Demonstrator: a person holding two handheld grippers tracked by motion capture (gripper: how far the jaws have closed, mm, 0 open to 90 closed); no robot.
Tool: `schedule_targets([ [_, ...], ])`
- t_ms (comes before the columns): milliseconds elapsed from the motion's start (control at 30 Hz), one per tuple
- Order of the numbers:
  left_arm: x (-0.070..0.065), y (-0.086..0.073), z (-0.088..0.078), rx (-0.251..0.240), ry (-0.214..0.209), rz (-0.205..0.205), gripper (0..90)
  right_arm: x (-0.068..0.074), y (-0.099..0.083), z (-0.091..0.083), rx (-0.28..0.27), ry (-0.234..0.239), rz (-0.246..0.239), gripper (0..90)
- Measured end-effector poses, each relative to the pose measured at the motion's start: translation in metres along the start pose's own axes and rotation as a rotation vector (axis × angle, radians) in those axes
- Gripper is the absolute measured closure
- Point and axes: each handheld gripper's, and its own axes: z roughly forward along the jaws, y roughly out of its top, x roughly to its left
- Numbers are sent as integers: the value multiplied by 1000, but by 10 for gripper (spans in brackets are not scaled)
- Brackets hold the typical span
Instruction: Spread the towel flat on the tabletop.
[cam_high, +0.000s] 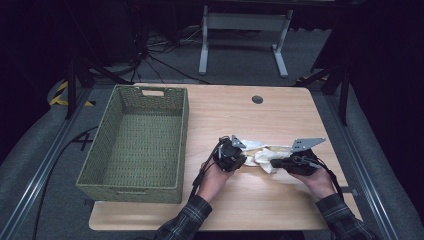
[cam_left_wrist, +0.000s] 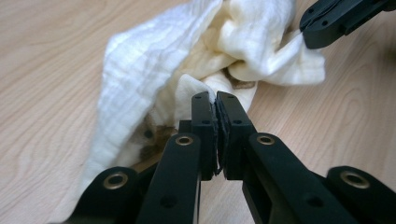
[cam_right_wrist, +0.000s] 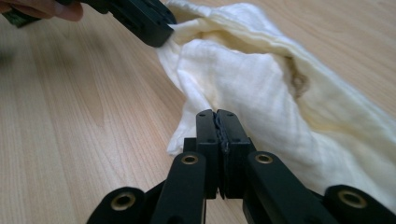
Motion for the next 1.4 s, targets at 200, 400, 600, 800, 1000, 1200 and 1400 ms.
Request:
schedule_targets([
  [200,6,4,-20,-28,15,-27,866,-11,-5,-23,-46,-26,38,892],
  [400,20,1,-36,-32,50,-83,866,-25,-14,-46,-73,-70,77,894],
  [600,29,-1,-39,-13,135,-122,866,-45,-28,-62,-61,-134,134,894],
  [800,33,-6,-28,1,135,-147,828,-54,-36,-49,-6,-143,157,872],
  [1000,19,0,-38,-42,113,-90,717,-49,-34,-57,-55,-150,159,754],
  [1200,-7,2,-37,-28,43,-17,721,-30,-31,-66,-87,-127,128,737],
  [1400,-22,0,-18,14,-7,22,734,-14,-30,-67,-103,-80,107,744],
])
